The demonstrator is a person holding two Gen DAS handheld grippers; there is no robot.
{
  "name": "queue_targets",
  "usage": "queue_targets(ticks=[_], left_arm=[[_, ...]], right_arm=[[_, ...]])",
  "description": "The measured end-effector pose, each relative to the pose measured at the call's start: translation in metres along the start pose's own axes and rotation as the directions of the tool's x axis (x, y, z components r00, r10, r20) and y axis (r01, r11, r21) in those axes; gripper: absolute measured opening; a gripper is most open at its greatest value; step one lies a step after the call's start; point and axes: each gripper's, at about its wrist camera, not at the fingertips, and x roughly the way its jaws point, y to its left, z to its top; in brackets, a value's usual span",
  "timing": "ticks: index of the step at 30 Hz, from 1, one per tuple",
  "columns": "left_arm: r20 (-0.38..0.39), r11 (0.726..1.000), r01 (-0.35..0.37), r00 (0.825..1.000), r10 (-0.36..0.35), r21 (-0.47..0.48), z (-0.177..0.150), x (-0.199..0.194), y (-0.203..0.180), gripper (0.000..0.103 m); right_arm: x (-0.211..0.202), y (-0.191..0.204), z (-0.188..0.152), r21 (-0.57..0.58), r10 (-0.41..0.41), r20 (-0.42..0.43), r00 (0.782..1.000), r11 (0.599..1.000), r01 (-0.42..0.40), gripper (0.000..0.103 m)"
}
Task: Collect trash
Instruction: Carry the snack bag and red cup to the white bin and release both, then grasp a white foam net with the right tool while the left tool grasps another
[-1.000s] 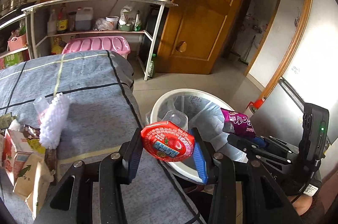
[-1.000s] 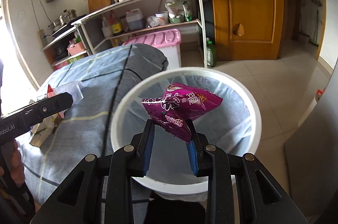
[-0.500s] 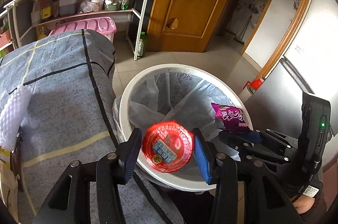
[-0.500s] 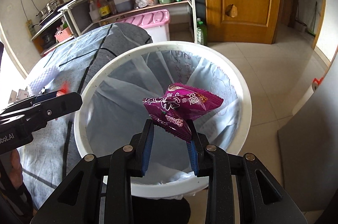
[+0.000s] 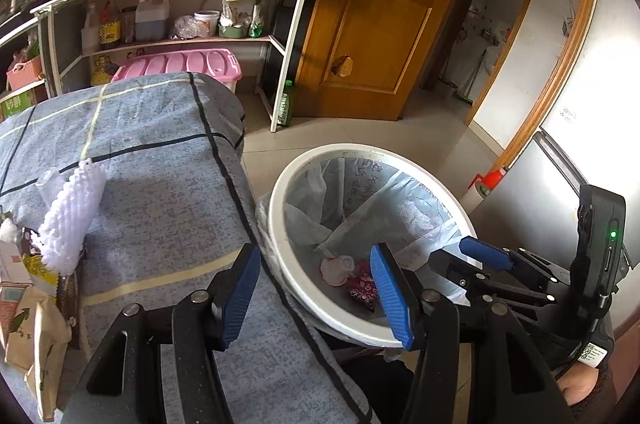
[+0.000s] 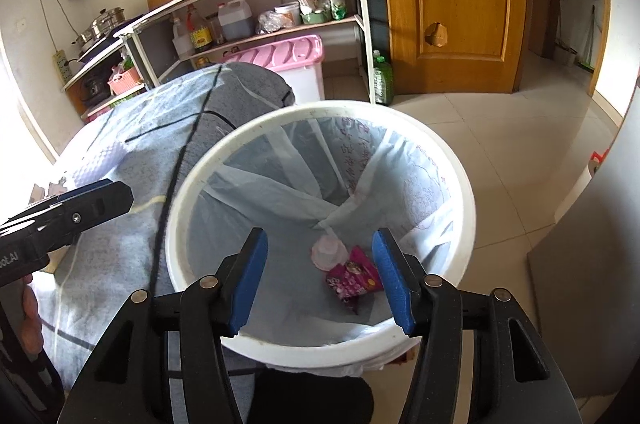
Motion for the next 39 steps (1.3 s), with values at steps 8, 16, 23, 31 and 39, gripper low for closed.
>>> queue_targets(ticks=[8,16,23,31,39], left_arm=[[0.059,0.995,-0.087,0.994,0.091,-0.055,-0.01,-0.044,0.039,0.057],[0.091,0.967,-0.202,0.972,0.217,-0.157,-0.025,-0.087,0.092,0.057],[0.105,0.919,-0.294,0.938,0.33,-0.263,-0.043,-0.122,0.143,0.057],[0.073,0.848,-0.373,0.9,0.429,-0.378,-0.061,-0.146,0.21,0.057],[0.039,0.809,-0.379,0.896,0.441,-0.45,-0.074,-0.146,0.262,0.065]], right_arm=[[-0.004,0.042,0.006,-0.028,0.063,0.031,0.997,0.998,-0.063,0.056],[0.004,0.096,0.011,-0.086,0.147,0.026,0.989,0.986,-0.144,0.056],[0.019,0.141,0.017,-0.127,0.207,0.006,0.978,0.971,-0.204,0.056],[0.046,0.185,0.03,-0.133,0.278,-0.029,0.96,0.951,-0.279,0.056],[0.079,0.223,0.048,-0.161,0.281,-0.066,0.957,0.944,-0.288,0.056]])
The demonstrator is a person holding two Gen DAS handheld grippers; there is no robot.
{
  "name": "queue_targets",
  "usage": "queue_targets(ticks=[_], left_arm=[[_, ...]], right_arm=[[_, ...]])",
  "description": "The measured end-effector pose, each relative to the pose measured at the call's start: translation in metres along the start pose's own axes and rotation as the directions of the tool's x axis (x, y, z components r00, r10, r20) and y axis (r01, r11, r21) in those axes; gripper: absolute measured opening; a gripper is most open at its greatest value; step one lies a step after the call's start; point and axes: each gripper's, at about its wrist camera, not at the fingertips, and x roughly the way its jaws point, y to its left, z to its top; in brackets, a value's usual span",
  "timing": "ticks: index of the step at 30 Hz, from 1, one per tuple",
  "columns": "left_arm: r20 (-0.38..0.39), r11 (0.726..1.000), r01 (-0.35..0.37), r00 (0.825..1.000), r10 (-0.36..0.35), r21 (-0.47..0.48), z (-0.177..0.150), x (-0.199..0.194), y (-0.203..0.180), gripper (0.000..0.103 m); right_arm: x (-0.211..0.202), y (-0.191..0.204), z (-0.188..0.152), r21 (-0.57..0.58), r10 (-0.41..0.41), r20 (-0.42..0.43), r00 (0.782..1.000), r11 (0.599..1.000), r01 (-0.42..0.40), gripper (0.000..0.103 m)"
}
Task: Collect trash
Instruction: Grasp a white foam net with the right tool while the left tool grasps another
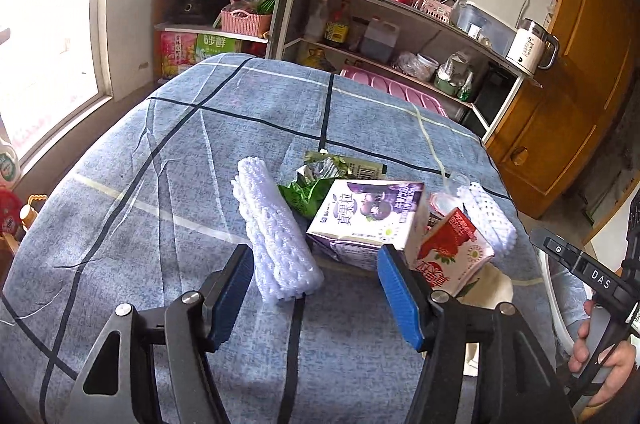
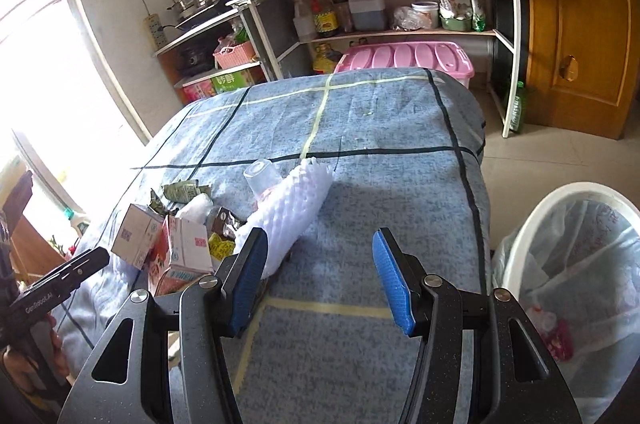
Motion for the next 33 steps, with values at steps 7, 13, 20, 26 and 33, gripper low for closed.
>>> queue_targets(ticks=[7,13,20,26,33], left_arm=[[-0.033,0.999,0.007,0.999,-0.008,-0.046,0.006,0.021,0.019,0.065],[-0.065,0.997,-0.006,0.998,0.002,-0.075,0.01,0.039,0.03,0.065],[-0.088,0.995,-0.002,0.996,-0.007,-0.098,0.011,0.053,0.034,0.065],[-0.092,0.996,-0.007,0.996,-0.002,-0.095,0.012,0.057,0.035,0.052],[-0.092,0.994,-0.013,0.996,0.002,-0.109,0.011,0.057,0.039,0.033]], right_arm=[[0.026,0.0,0.012,0.043,0.023,-0.036,0.999,0.999,-0.021,0.058],[0.042,0.003,0.015,0.05,0.031,-0.072,0.997,0.998,-0.028,0.058],[0.051,0.004,0.012,0.072,0.079,-0.095,0.992,0.995,-0.072,0.058],[0.053,0.006,0.007,0.08,0.116,-0.104,0.988,0.991,-0.108,0.046],[0.044,0.01,0.006,0.047,0.108,-0.077,0.991,0.993,-0.105,0.029]])
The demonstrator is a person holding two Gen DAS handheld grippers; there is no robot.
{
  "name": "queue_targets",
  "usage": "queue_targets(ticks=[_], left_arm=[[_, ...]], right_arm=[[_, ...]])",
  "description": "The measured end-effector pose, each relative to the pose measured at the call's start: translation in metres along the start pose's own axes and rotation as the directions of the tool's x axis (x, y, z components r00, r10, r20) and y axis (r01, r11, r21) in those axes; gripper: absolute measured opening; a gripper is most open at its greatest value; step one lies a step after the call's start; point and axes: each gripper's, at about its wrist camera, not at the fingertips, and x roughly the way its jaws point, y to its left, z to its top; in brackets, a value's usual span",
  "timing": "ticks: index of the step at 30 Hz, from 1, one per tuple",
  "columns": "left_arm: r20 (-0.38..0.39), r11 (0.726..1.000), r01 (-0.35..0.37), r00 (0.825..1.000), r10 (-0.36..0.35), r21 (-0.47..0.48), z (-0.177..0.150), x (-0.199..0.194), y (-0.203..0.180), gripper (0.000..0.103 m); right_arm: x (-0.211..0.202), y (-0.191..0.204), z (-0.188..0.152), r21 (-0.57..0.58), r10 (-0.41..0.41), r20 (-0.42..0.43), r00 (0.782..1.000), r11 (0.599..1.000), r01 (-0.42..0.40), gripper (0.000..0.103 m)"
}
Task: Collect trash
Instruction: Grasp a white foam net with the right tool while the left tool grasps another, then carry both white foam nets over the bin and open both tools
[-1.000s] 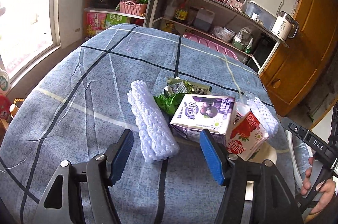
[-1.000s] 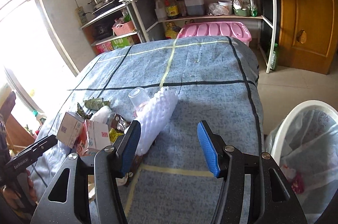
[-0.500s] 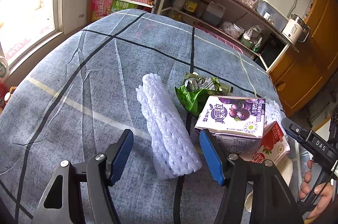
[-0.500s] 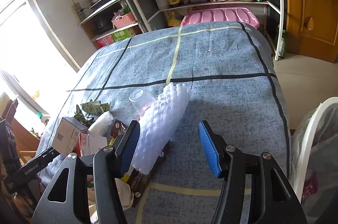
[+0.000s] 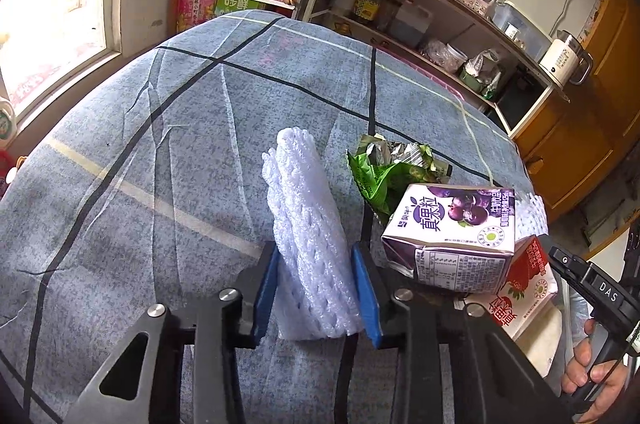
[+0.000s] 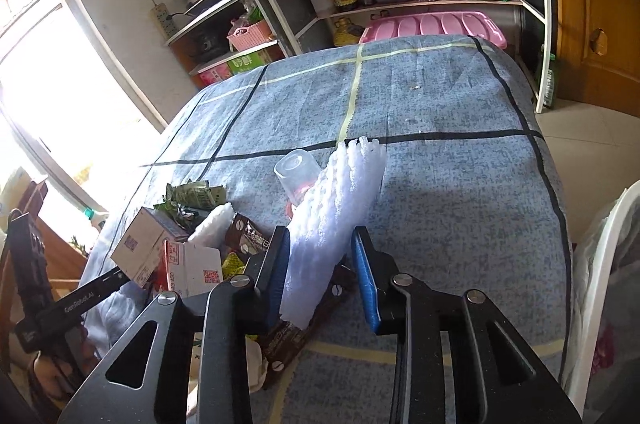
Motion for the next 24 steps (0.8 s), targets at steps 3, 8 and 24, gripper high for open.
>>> queue_targets(ticks=[3,8,24], left_arm=[[0.002,1.0,0.005,1.0,-0.005,0.0,-0.001,-0.002,0.0,0.03],[0.017,1.0,0.006,1.0,-0.006,0.001,-0.002,-0.009,-0.001,0.028],[0.093,0.997,0.034,0.995,-0.041,0.066,-0.014,-0.059,-0.028,0.028]], right_arm=[[-0.002,0.0,0.0,-0.003,0.0,0.01,1.0,1.0,0.0,0.024],[-0.009,-0.003,-0.002,0.007,0.002,0.033,0.999,1.0,-0.003,0.02],[-0.048,-0.01,-0.012,0.026,0.0,0.116,0.993,1.0,-0.003,0.018]])
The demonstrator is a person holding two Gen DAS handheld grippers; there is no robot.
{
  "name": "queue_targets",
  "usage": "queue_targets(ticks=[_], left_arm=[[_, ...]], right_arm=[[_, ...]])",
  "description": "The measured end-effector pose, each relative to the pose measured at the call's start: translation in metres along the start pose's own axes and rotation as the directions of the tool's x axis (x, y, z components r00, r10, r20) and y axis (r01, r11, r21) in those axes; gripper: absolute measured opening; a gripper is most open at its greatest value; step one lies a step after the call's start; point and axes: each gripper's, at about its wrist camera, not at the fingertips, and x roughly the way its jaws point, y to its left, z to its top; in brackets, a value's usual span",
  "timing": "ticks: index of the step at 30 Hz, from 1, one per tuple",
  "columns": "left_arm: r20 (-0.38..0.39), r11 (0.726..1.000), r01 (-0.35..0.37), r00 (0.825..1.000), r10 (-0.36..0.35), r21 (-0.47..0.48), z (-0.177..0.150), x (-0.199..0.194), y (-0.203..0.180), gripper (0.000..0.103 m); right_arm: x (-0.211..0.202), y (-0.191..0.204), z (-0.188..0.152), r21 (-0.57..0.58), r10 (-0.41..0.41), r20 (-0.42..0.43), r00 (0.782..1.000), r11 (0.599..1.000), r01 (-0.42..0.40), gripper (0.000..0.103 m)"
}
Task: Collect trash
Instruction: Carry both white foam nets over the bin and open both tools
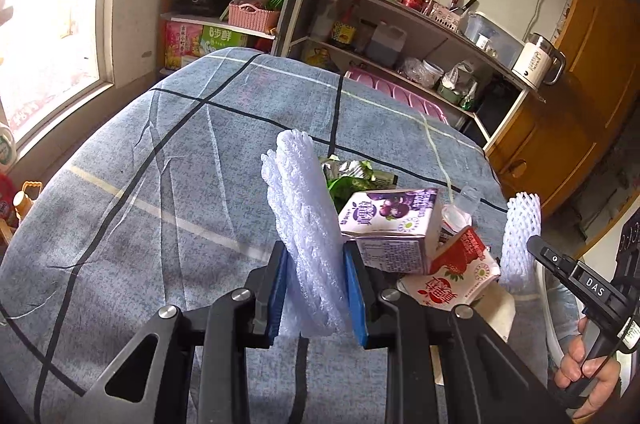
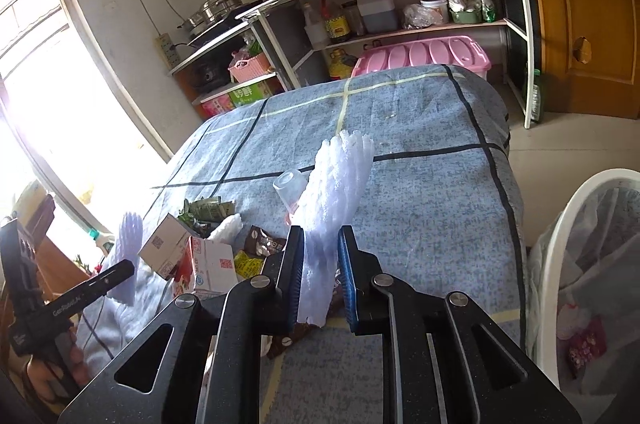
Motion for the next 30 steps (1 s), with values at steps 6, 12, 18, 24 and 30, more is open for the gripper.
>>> queue_targets(ticks=[6,12,18,24,30], left_arm=[[0.014,0.997,0.05,0.999,-0.051,0.05,-0.002,-0.016,-0.027,0.028],[0.026,0.991,0.087,0.996,-0.09,0.099,-0.005,-0.029,-0.054,0.028],[0.021,0.979,0.128,0.991,-0.133,0.158,-0.011,-0.036,-0.087,0.028],[0.001,0.96,0.178,0.983,-0.182,0.215,-0.02,-0.036,-0.123,0.028],[-0.036,0.934,0.232,0.972,-0.231,0.272,-0.032,-0.03,-0.164,0.028]], right_arm=[[-0.017,-0.004,-0.004,0.008,-0.001,0.018,1.0,1.0,0.001,0.018],[-0.038,-0.012,-0.006,0.022,-0.008,0.044,0.999,1.0,0.007,0.018],[-0.066,-0.025,-0.011,0.033,-0.027,0.079,0.996,0.999,0.025,0.018],[-0.092,-0.041,-0.014,0.048,-0.064,0.107,0.992,0.997,0.059,0.018],[-0.116,-0.069,-0.019,0.082,-0.109,0.124,0.986,0.992,0.1,0.018]])
